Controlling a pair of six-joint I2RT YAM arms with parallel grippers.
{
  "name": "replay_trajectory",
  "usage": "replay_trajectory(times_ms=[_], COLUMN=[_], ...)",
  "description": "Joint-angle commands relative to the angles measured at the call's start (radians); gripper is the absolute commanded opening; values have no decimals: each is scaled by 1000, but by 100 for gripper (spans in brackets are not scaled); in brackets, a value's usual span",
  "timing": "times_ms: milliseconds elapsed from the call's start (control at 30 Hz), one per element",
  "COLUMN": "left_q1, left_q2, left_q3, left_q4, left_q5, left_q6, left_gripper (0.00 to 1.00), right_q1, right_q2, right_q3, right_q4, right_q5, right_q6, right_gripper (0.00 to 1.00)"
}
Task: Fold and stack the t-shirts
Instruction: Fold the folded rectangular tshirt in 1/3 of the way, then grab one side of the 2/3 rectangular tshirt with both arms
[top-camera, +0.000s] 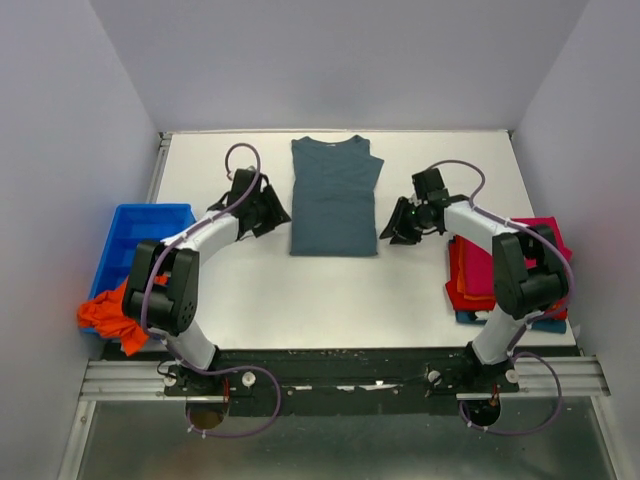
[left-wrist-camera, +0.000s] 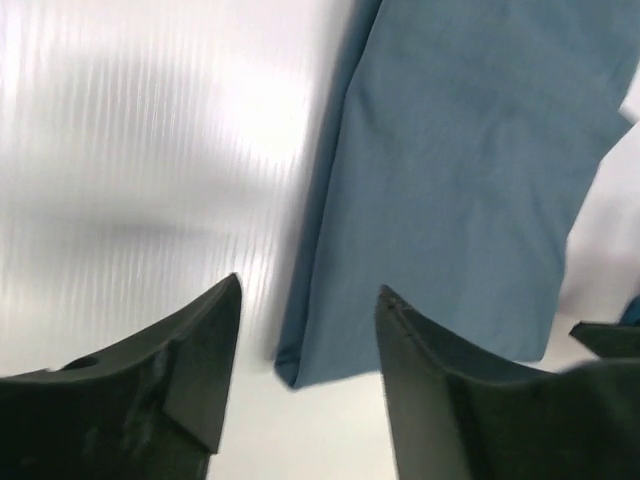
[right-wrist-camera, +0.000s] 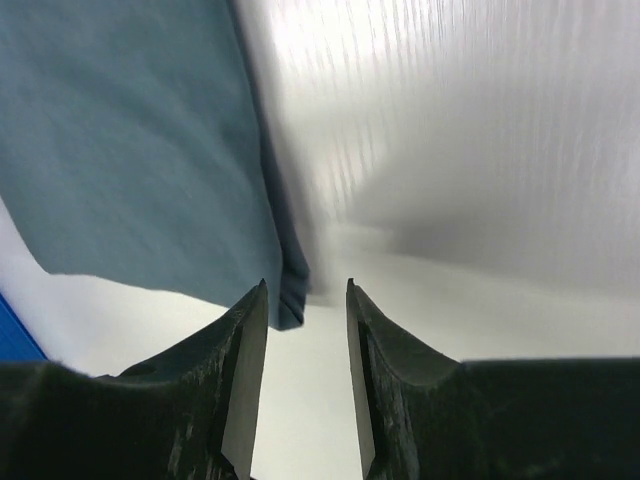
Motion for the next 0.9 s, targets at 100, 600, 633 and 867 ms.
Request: replay_trajectory(times_ms=[100, 600, 633, 867], left_q1=[-28, -37, -37, -45], left_q2=[-70, -67, -73, -99], left_q3=[-203, -264, -269, -276], left_q4=[95, 139, 138, 121], left_q5=[80, 140, 137, 135], left_q6=[-9, -24, -26, -23], left_gripper=[54, 56, 56, 58], right_q1=[28, 38, 38, 40], right_q2=[-21, -78, -92, -95], right_q3=[-120, -167, -171, -169], right_q4=[139, 120, 117, 154], right_q5=[-129, -35, -20, -78], right_q6=[-28, -29, -29, -37], right_gripper=[44, 45, 46, 47])
